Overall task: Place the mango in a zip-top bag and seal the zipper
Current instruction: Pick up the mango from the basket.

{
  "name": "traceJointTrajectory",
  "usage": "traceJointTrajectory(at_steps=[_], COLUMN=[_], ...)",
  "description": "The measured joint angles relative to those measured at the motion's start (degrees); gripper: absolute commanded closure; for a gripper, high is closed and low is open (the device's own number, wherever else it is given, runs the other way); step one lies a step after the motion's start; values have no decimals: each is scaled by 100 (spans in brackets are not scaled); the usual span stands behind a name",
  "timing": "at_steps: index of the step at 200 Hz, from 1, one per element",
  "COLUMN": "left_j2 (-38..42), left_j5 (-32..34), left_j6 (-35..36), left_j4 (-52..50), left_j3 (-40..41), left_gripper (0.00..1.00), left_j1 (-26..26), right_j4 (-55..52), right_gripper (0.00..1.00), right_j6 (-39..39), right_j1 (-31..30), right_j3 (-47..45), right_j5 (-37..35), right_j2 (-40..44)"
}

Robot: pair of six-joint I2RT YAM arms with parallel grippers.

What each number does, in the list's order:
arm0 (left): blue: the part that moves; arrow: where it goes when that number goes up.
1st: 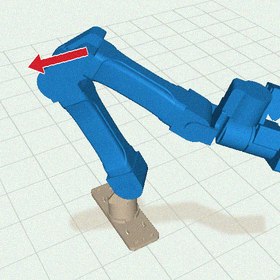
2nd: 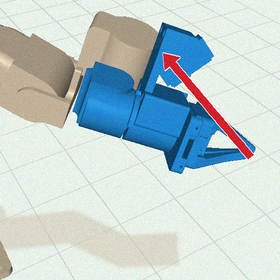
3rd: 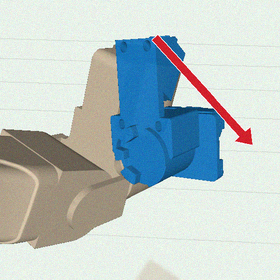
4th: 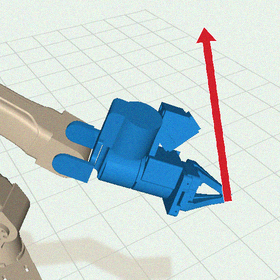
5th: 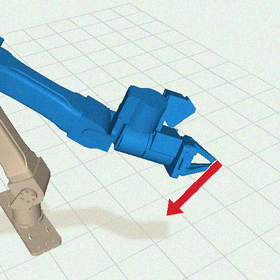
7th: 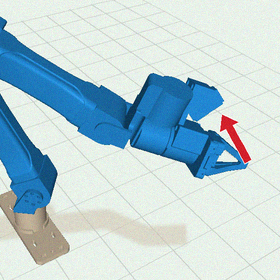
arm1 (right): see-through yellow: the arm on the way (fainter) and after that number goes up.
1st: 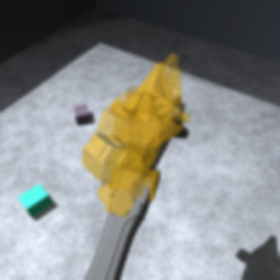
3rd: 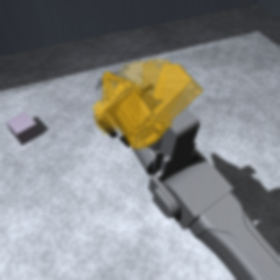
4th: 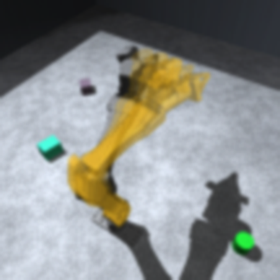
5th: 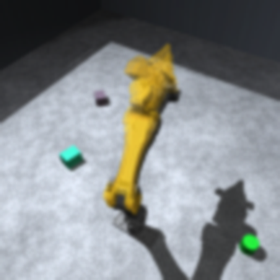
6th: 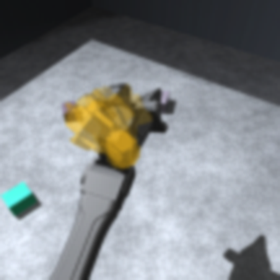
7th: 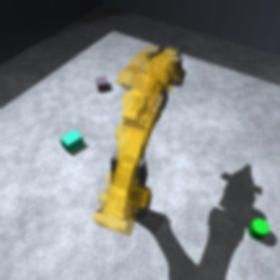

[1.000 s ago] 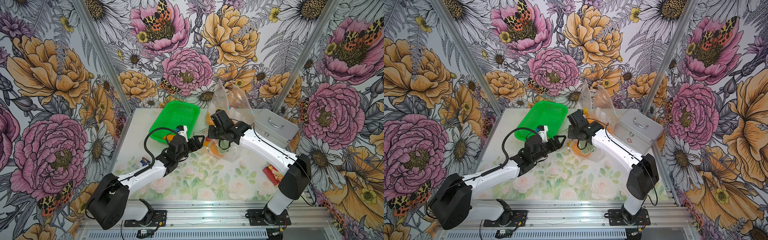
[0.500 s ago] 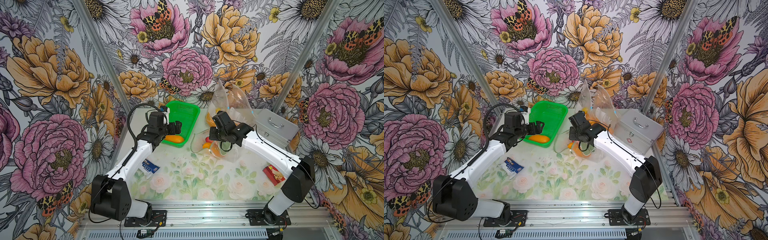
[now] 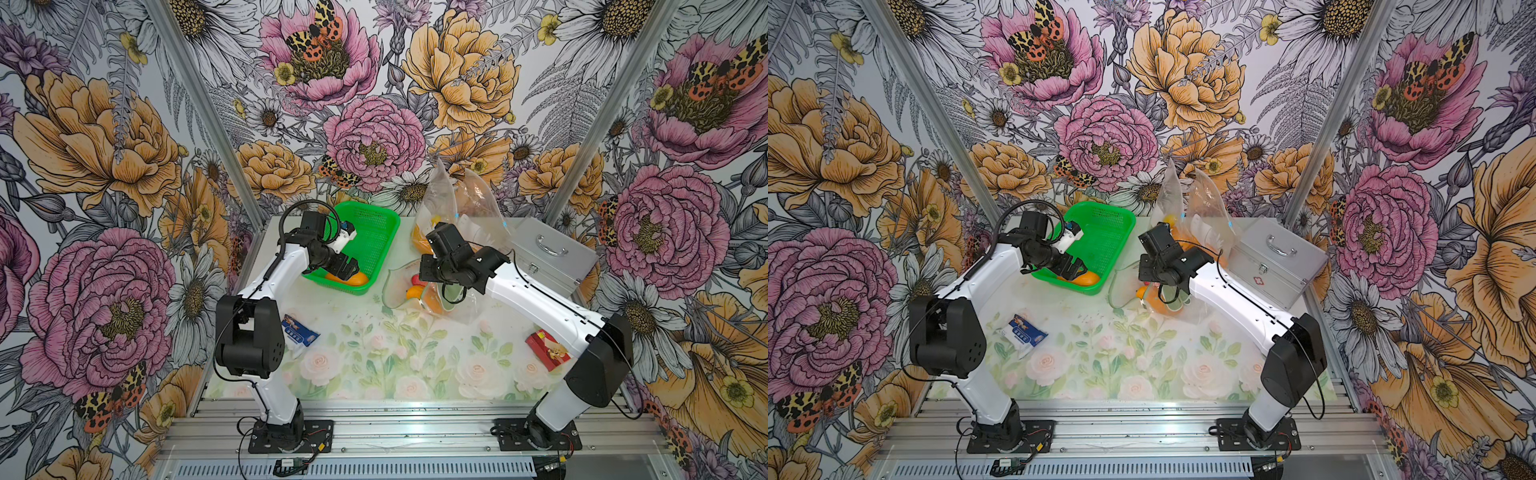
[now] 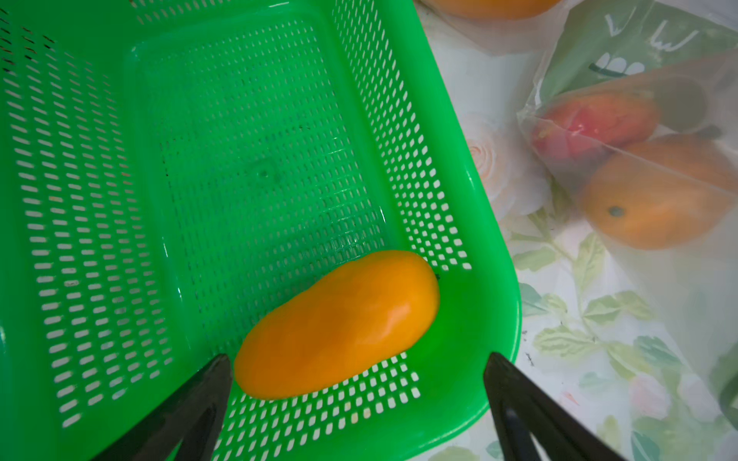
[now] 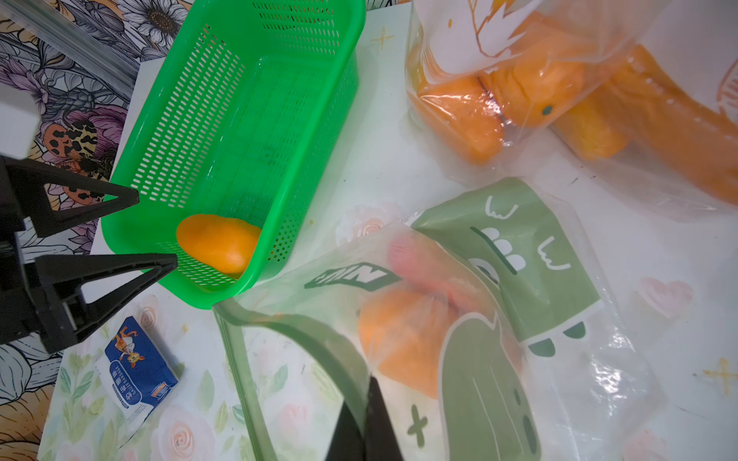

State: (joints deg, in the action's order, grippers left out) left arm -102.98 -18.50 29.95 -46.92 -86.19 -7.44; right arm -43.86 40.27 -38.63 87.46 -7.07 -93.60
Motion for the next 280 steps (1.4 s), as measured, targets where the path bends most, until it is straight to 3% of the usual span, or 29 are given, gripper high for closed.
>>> traceJointTrajectory(at_steps=[41, 83, 192, 216, 244, 280], left_j2=[-1005, -1414, -2354, -2531, -2603, -2614], left_j5=[0, 232, 1279, 1462, 1580, 1617], left_j6=[577, 909, 782, 682, 669, 511], left_j4=[-726, -1255, -1508, -1521, -1526, -1565], left_j3=[-887, -1174, -2159, -2391, -2540, -2758], left_gripper=[1, 1, 4, 11, 30, 42], left_j1=[-26, -160, -299, -299, -297, -297], right_j4=[0, 0, 0, 2, 0, 0], right_gripper=[100, 100, 100, 100, 100, 100], right_j6=[28, 46, 70, 70, 70, 70], right_j1=[0, 0, 0, 0, 0, 0], right_j3=[0, 0, -44, -59, -68, -68], right_j5=[37, 39, 50, 52, 52, 52], right_j2=[0, 0, 0, 0, 0, 0])
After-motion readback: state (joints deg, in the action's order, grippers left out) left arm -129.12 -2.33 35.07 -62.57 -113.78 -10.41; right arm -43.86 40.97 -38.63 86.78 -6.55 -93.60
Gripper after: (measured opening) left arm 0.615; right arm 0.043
